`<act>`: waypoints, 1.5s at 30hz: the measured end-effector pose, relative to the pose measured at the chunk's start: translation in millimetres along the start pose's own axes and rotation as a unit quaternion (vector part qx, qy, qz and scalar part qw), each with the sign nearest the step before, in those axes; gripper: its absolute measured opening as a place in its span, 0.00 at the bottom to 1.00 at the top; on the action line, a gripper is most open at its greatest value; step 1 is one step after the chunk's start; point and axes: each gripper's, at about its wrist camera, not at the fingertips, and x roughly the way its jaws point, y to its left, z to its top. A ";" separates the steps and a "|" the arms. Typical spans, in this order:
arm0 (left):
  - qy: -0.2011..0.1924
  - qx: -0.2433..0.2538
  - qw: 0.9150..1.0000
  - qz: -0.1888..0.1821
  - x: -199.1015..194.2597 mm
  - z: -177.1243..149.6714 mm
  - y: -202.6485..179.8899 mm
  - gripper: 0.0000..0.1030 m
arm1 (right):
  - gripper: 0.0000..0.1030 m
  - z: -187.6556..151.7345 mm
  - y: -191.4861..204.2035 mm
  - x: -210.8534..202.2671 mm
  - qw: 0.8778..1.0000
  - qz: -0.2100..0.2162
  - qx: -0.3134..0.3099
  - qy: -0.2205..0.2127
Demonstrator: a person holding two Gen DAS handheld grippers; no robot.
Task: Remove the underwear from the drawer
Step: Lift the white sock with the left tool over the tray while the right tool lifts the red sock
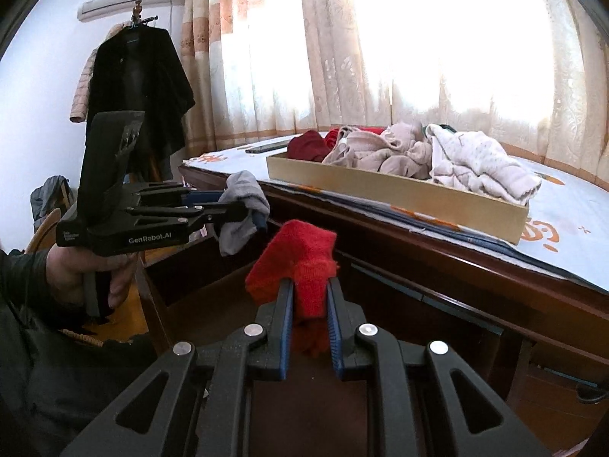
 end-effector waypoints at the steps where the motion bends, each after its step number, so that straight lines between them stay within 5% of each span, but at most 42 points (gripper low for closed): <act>1: -0.004 0.002 1.000 0.001 -1.4 2.4 0.6 0.24 | 0.18 1.2 -0.5 0.6 1.000 0.002 0.002 -0.001; 45: -0.105 0.032 0.994 0.028 -26.7 60.1 12.4 0.24 | 0.18 65.1 -4.0 -22.0 0.995 -0.011 0.030 -0.096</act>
